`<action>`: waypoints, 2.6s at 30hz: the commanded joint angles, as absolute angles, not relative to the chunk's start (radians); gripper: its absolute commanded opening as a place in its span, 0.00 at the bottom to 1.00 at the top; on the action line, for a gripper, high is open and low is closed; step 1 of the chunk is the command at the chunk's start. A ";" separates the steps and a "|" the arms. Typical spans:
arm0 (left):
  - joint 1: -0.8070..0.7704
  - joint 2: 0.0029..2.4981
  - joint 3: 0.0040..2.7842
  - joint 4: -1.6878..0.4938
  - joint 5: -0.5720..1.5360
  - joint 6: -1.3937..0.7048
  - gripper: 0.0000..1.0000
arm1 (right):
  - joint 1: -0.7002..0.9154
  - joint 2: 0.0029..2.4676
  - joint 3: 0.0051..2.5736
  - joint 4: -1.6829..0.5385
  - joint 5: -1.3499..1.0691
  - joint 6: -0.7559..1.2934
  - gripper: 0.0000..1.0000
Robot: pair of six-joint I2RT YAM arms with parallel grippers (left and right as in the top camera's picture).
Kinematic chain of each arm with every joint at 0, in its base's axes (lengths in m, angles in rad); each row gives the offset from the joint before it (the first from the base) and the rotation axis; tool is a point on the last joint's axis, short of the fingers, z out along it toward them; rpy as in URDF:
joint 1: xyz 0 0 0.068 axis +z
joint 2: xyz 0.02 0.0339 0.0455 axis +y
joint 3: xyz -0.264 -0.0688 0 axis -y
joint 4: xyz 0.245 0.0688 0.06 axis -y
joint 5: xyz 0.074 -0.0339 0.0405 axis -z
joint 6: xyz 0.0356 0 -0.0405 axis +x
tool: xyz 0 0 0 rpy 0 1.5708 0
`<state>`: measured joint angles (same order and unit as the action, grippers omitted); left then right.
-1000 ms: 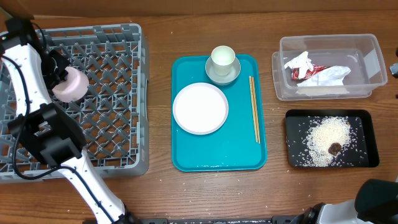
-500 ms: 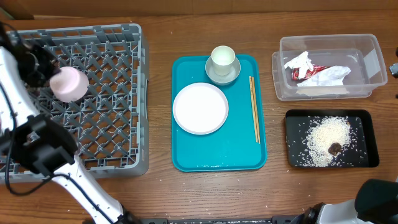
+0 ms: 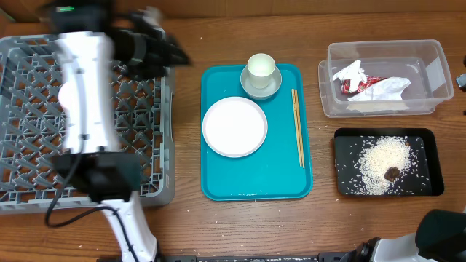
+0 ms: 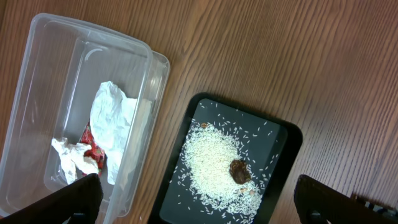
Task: Sort waste into correct bins and load items into the dishwasher
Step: 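Reach the left gripper to the white plate and grasp its edge, then carry the plate to the rack and stand it upright in a slot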
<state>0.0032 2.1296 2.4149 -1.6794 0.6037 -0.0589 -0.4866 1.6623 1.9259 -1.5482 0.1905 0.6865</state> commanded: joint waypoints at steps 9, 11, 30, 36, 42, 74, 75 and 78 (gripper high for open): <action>-0.542 2.314 2.254 -1.598 0.085 -0.231 0.69 | -0.488 1.661 1.946 -1.546 0.201 0.683 1.00; -0.587 2.362 2.254 -1.586 0.058 -0.284 0.67 | -0.488 1.661 1.946 -1.546 0.201 0.683 1.00; -0.714 2.563 2.271 -1.590 0.086 -0.297 0.04 | -0.488 1.661 1.946 -1.546 0.201 0.683 1.00; -0.685 2.490 2.442 -1.691 0.104 -0.315 0.04 | -0.488 1.661 1.946 -1.546 0.201 0.683 1.00; -0.603 2.273 2.576 -1.690 0.064 -0.317 0.04 | -0.488 1.661 1.946 -1.546 0.201 0.683 1.00; 0.364 2.353 2.578 -1.570 0.884 0.354 0.04 | -0.488 1.661 1.946 -1.546 0.201 0.683 1.00; 0.366 2.365 2.577 -1.577 0.894 0.366 0.04 | -0.488 1.661 1.946 -1.546 0.201 0.683 1.00; 0.366 2.386 2.576 -1.603 0.916 0.403 0.04 | -0.488 1.661 1.946 -1.546 0.201 0.683 1.00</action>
